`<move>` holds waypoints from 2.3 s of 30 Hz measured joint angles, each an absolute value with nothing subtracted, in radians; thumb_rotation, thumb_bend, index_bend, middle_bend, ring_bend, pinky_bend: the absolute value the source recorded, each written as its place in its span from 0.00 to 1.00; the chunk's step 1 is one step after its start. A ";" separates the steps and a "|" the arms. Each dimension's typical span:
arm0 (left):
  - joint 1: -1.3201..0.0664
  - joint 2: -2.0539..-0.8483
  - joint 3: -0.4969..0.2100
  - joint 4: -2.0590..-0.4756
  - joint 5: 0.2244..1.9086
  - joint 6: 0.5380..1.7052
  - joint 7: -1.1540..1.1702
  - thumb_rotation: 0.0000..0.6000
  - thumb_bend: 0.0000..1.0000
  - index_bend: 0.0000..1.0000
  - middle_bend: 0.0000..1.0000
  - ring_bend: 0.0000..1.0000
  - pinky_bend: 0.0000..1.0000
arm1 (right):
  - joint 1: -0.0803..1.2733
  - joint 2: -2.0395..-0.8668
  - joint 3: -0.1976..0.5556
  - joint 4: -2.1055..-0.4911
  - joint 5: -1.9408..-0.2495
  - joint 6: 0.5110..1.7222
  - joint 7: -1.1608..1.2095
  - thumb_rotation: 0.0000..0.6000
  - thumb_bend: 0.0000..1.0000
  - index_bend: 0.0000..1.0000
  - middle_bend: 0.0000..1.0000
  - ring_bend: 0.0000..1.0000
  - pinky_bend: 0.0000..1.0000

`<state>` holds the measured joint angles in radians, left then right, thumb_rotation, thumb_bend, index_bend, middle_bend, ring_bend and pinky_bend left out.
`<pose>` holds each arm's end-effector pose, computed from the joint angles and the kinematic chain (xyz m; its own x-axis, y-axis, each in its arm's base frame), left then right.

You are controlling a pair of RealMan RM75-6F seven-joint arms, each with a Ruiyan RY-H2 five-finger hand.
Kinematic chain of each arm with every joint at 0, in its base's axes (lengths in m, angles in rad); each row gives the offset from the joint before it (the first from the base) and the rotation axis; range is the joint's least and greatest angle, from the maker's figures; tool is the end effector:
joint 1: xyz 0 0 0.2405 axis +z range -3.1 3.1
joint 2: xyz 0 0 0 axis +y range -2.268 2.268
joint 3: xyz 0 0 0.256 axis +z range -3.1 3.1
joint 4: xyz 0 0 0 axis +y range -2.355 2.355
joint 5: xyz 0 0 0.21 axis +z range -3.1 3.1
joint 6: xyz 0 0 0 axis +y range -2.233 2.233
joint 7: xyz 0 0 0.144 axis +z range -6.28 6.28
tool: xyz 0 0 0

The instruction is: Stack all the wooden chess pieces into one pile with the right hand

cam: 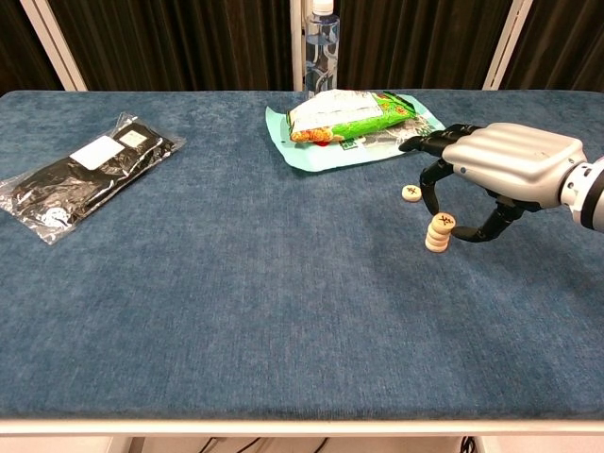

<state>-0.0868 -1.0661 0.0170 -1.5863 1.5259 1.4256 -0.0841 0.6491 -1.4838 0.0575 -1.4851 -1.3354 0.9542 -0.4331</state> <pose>-0.3261 0.1673 0.1614 0.3945 0.1232 0.9106 0.9184 -0.0212 -0.3950 -0.1853 -0.3047 -0.0144 0.6702 -0.2023 0.7141 -0.6902 -0.5237 0.4994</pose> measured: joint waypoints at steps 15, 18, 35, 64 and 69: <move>-0.087 -1.066 0.017 -1.586 1.527 1.427 -0.086 1.00 0.23 0.05 0.00 0.00 0.00 | 0.655 -1.491 0.057 -1.480 -1.322 0.947 -0.445 1.00 0.26 0.47 0.02 0.00 0.00; -0.087 -1.066 0.017 -1.586 1.527 1.426 -0.085 1.00 0.23 0.05 0.00 0.00 0.00 | 0.656 -1.489 0.057 -1.482 -1.320 0.946 -0.445 1.00 0.26 0.45 0.02 0.00 0.00; -0.087 -1.065 0.017 -1.587 1.529 1.429 -0.088 1.00 0.23 0.05 0.00 0.00 0.00 | 0.654 -1.453 0.089 -1.510 -1.312 0.973 -0.411 1.00 0.24 0.41 0.02 0.00 0.00; -0.097 -1.073 0.011 -1.565 1.501 1.396 -0.097 1.00 0.23 0.05 0.00 0.00 0.00 | 0.829 -1.636 0.171 -1.236 -0.985 0.804 -0.557 1.00 0.20 0.39 0.04 0.00 0.00; -0.098 -1.074 0.011 -1.564 1.498 1.394 -0.096 1.00 0.23 0.05 0.00 0.00 0.00 | 0.842 -1.645 0.170 -1.224 -0.973 0.796 -0.554 1.00 0.23 0.40 0.04 0.00 0.00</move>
<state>-0.0976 -1.0740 0.0105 -1.5640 1.4983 1.3943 -0.0955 0.8415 -1.6445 0.1699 -1.2237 -0.9728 0.7962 -0.5535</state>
